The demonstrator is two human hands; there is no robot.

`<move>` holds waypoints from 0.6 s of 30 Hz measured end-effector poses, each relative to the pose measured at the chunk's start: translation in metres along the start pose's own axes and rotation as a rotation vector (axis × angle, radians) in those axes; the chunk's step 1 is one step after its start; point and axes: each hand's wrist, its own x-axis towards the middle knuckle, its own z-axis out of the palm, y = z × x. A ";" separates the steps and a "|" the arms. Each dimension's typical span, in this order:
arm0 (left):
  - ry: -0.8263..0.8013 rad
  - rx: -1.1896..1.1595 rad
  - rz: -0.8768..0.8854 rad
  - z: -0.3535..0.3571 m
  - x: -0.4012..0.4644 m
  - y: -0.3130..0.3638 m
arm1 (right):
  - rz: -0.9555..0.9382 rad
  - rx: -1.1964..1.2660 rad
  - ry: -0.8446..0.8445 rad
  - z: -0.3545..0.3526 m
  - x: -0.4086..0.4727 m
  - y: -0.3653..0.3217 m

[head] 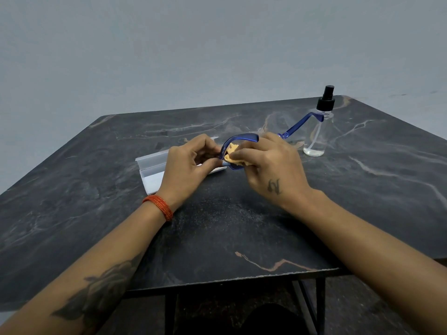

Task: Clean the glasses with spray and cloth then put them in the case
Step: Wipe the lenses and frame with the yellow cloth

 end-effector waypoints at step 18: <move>0.048 -0.009 -0.014 0.000 0.000 -0.004 | 0.073 -0.037 -0.169 0.002 -0.001 -0.010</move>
